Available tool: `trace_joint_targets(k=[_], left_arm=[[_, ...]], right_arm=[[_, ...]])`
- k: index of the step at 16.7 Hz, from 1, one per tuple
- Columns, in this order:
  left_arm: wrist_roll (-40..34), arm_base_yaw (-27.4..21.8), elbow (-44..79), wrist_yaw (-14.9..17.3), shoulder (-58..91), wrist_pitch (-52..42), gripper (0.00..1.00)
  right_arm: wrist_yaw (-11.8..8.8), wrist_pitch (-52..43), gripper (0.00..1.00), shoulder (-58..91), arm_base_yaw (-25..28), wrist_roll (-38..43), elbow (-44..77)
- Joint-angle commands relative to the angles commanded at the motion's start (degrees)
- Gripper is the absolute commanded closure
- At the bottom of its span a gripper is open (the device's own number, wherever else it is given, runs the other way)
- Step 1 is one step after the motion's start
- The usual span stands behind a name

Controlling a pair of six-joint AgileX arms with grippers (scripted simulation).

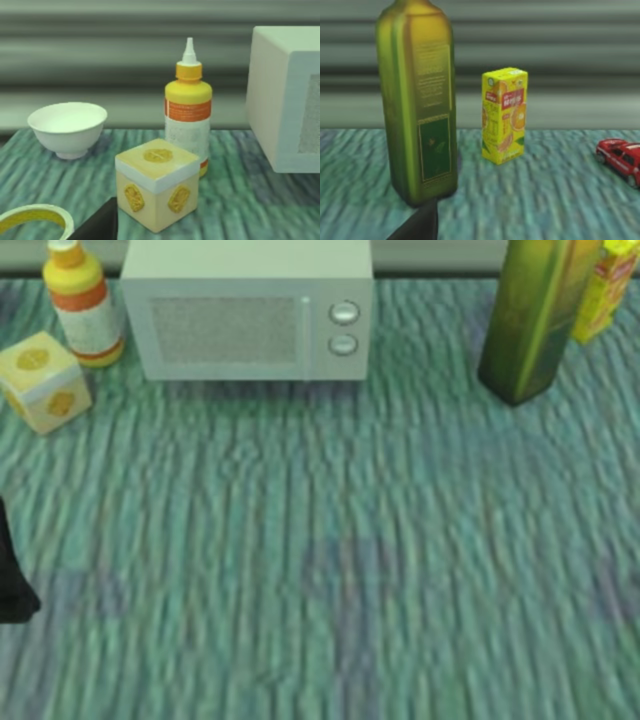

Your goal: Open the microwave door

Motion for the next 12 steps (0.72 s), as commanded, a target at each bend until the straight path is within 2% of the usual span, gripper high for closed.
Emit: trace_joint_targets(k=[6,9,12], left_arm=[[-1.2,-1.9,5.5,-0.9,5.8,-4.4,0.00],[-3.5,-4.8,15.6,-2.5,16.4,-11.3,0.00],[-7.1,-8.8,30.7,-4.5,31.4,-19.8,0.00]], right_arm=[[0.0,0.0,0.00,0.0,0.0,0.0,0.0],[0.0,0.0,0.00,0.0,0.0,0.0,0.0],[0.0,0.0,0.00,0.0,0.0,0.0,0.0]])
